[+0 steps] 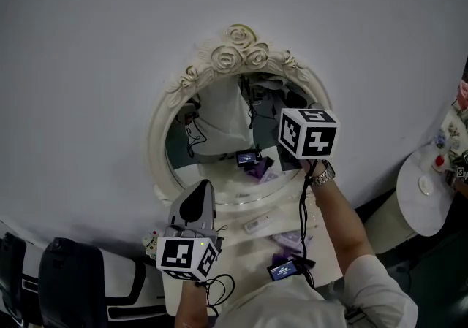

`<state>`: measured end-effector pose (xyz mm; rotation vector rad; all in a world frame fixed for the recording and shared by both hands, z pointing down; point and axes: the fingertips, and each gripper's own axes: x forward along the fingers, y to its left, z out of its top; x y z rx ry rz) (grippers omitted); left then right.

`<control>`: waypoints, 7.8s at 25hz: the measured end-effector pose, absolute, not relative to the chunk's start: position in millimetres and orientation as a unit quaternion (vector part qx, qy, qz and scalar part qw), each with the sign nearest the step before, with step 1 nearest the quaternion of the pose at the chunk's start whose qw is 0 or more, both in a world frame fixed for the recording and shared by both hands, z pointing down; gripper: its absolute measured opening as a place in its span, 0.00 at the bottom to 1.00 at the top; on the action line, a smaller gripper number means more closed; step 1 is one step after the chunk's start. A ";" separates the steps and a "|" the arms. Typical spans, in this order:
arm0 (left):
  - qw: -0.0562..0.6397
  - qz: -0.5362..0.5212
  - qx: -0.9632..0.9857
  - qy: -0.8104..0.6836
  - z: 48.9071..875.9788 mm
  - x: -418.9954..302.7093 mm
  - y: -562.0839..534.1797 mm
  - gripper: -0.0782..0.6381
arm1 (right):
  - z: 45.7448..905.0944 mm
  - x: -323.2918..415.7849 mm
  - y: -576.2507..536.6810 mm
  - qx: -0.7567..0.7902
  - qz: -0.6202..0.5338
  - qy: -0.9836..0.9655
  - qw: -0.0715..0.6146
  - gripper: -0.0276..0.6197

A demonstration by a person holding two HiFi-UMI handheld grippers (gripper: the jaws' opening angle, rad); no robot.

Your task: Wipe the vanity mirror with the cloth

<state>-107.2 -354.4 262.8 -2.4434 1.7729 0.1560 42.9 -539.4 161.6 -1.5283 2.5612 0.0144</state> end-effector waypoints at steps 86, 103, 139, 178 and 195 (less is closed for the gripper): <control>0.026 0.031 -0.694 0.718 299.4 -242.1 -260.4 0.11 | 301.8 -211.6 -458.2 -0.346 -0.027 0.936 -0.054 0.14; 0.007 0.023 -0.772 0.635 312.8 -162.5 -312.5 0.11 | 320.2 -64.4 -513.8 -0.471 -0.047 0.879 -0.061 0.14; 0.001 0.015 -0.764 0.645 324.2 -159.4 -321.6 0.11 | 349.2 -69.8 -501.5 -0.472 -0.010 0.879 -0.065 0.15; -0.017 -0.002 -0.785 0.619 345.3 -91.6 -337.1 0.11 | 395.7 30.6 -544.6 -0.521 -0.071 0.845 -0.096 0.15; -0.035 0.004 -0.788 0.615 358.4 -48.2 -348.6 0.11 | 416.1 142.6 -576.7 -0.586 -0.086 0.798 -0.116 0.15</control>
